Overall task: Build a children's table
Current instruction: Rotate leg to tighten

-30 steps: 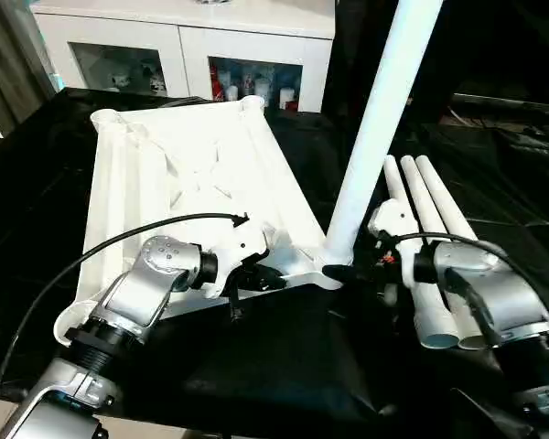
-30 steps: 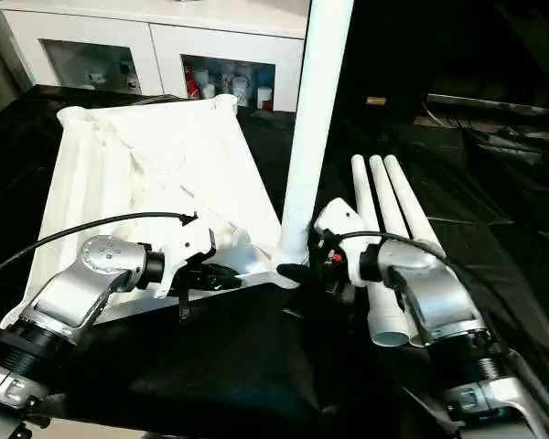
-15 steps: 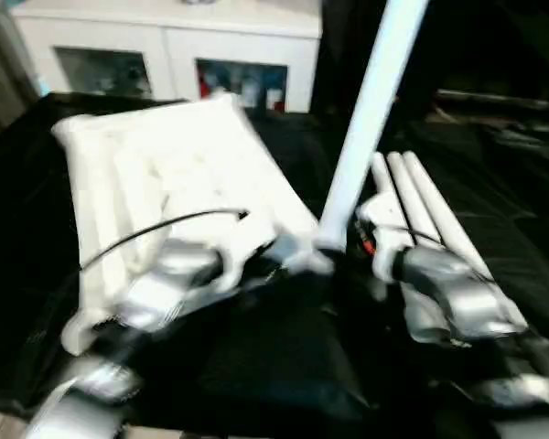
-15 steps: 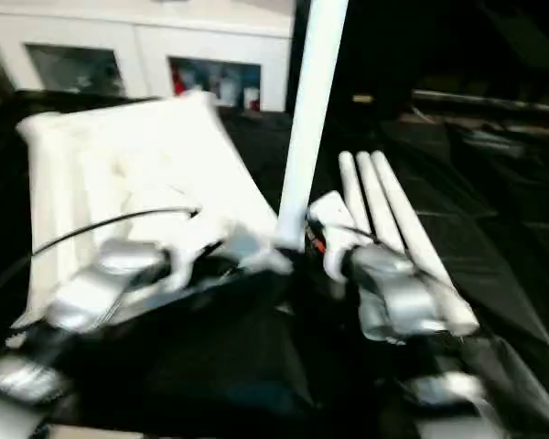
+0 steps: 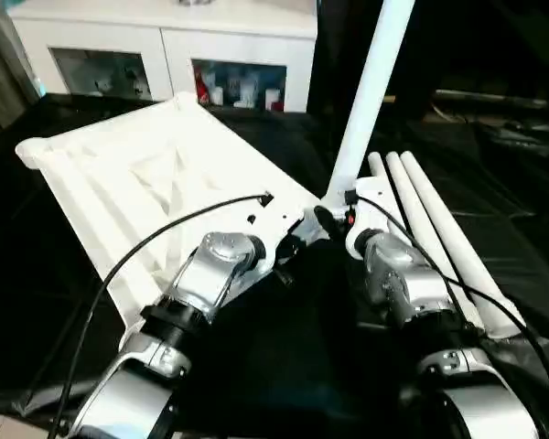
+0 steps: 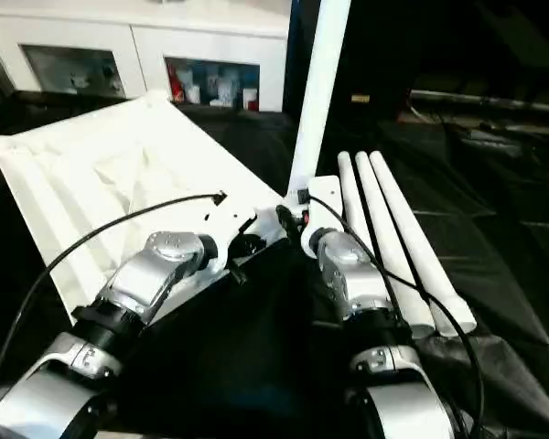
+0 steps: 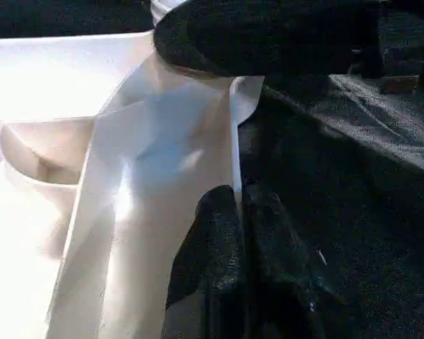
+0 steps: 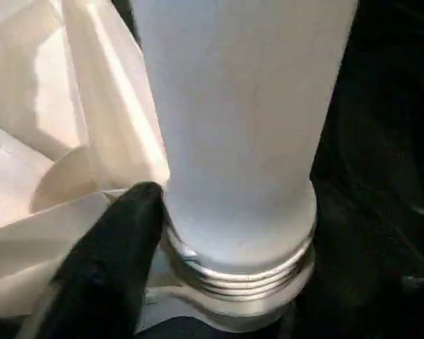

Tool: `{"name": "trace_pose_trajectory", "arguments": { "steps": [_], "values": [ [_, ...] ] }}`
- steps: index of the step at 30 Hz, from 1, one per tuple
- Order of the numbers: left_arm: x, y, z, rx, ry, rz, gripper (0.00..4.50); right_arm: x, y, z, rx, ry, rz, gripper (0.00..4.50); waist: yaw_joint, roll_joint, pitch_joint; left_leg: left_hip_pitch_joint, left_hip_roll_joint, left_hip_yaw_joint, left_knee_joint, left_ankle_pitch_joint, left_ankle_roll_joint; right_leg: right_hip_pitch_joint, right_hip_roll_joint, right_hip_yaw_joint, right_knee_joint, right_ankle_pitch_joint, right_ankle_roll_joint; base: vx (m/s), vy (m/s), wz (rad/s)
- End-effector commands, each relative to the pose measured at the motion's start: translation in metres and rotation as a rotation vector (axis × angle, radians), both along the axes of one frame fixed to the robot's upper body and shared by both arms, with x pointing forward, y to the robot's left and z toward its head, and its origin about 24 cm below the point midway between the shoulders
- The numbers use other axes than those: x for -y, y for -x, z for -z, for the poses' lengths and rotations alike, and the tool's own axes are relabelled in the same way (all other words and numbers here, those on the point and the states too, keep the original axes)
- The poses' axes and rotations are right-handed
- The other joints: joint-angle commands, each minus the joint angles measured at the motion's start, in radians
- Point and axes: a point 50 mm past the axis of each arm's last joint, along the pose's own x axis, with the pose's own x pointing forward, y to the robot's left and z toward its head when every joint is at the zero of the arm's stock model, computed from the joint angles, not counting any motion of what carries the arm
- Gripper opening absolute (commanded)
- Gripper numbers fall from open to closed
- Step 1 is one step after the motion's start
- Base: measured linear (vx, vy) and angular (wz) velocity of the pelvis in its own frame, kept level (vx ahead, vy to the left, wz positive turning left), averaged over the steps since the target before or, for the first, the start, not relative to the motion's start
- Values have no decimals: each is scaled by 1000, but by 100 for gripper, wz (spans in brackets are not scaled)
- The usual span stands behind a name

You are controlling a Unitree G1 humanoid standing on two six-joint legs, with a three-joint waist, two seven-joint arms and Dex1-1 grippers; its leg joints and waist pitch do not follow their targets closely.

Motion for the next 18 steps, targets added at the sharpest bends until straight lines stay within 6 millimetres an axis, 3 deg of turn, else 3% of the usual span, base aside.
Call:
{"name": "trace_pose_trajectory", "arguments": {
  "steps": [1,5,10,14,15,18],
  "values": [
    [8,-3,-14,72,32,38,0,-24,4,-1,-10,-47,-131,378,4,-4,-76,14,57,-33,-68,-157,36,54,-105,66,-86,-263,-153,0,0,0],
    [2,-3,-17,85,38,67,0,-12,3,-8,28,-43,-184,397,6,-5,-76,11,56,-32,-66,-149,48,58,-106,66,-83,-248,-156,0,0,0],
    [-10,3,-17,87,23,170,0,19,14,-20,76,43,-337,442,12,-3,-79,10,59,-32,-65,-115,66,60,-103,67,-75,-187,-164,0,0,0],
    [-16,6,-16,75,23,224,0,34,24,-23,77,118,-455,447,18,-2,-76,12,60,-31,-65,-140,67,58,-104,67,-81,-221,-158,0,0,0],
    [-19,13,-19,75,47,313,0,45,35,-23,55,174,-551,447,21,0,-74,14,59,-32,-65,-154,64,57,-103,65,-86,-250,-150,0,0,0],
    [-22,20,-21,60,67,396,0,54,42,-24,27,199,-620,447,26,-2,-74,13,62,-31,-65,-159,63,56,-104,68,-85,-266,-150,0,0,0]
  ]
}}
